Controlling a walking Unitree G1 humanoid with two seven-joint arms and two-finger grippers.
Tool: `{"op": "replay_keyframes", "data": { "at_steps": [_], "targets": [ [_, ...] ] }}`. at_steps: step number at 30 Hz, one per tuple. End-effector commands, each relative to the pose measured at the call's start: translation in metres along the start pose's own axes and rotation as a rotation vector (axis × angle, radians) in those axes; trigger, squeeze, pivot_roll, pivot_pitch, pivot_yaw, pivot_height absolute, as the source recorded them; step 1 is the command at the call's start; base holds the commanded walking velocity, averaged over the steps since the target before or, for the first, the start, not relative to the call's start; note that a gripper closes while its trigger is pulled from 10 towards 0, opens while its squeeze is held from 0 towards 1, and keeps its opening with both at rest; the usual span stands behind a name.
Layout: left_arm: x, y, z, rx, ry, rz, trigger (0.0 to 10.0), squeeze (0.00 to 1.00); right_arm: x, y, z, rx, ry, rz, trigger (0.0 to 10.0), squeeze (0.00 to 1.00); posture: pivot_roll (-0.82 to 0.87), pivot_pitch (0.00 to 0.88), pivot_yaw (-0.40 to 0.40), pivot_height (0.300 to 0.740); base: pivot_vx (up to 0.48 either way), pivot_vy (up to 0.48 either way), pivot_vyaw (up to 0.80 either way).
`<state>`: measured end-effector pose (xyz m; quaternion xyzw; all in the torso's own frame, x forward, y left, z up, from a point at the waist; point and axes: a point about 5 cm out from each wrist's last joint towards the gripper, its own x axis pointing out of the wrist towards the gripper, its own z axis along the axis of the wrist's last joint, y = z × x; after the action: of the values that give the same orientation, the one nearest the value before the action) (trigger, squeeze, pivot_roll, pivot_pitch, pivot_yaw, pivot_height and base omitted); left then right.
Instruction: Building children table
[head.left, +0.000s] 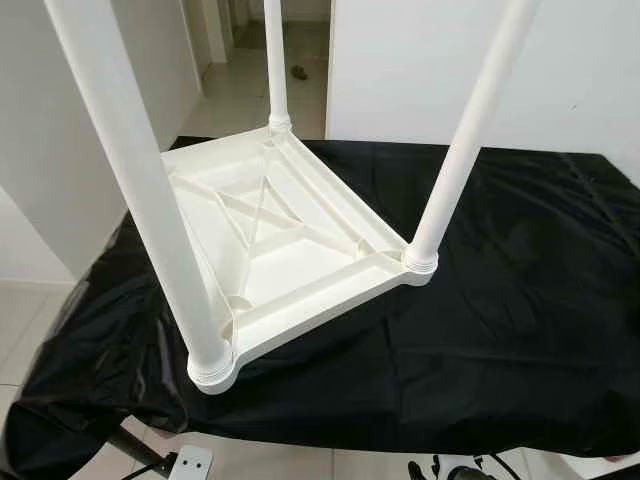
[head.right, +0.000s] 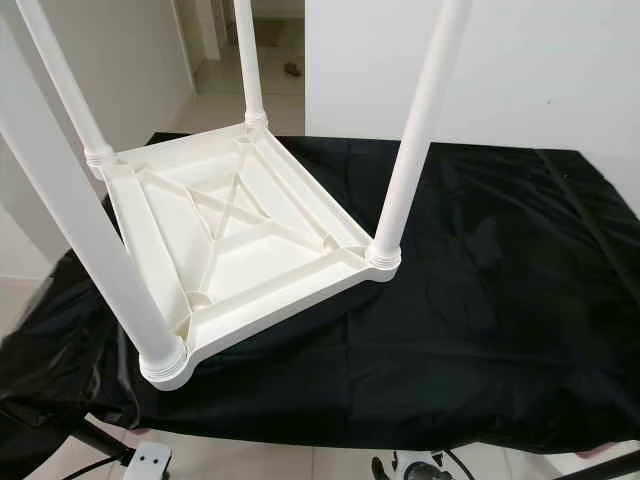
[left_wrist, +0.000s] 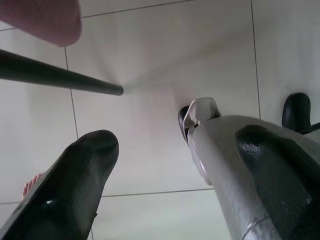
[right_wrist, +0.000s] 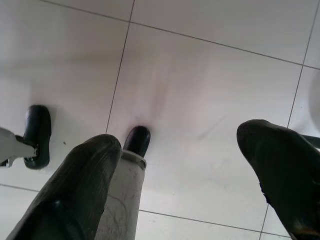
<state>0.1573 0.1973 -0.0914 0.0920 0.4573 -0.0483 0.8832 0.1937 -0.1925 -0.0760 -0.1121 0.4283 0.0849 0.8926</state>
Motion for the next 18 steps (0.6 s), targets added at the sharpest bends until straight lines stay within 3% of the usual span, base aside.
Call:
{"op": "replay_keyframes", "data": {
  "at_steps": [1,8,18],
  "targets": [
    [-0.001,-0.009,-0.009,-0.037,0.036,-0.015,10.0,0.00,0.000,-0.001,-0.001,-0.032,0.010,0.016,10.0,0.00,0.11,0.000,-0.097,0.740,0.000,0.000,0.00],
    [-0.001,-0.012,-0.009,-0.062,0.031,-0.016,10.0,0.00,-0.002,-0.007,-0.004,-0.092,0.026,0.037,10.0,0.00,0.10,0.000,-0.133,0.740,0.000,0.000,0.00],
    [-0.001,-0.011,-0.009,-0.063,0.035,-0.014,10.0,0.00,-0.005,-0.004,-0.014,-0.104,0.050,0.060,10.0,0.00,0.09,0.000,-0.125,0.740,0.000,0.000,0.00]
  ]
}}
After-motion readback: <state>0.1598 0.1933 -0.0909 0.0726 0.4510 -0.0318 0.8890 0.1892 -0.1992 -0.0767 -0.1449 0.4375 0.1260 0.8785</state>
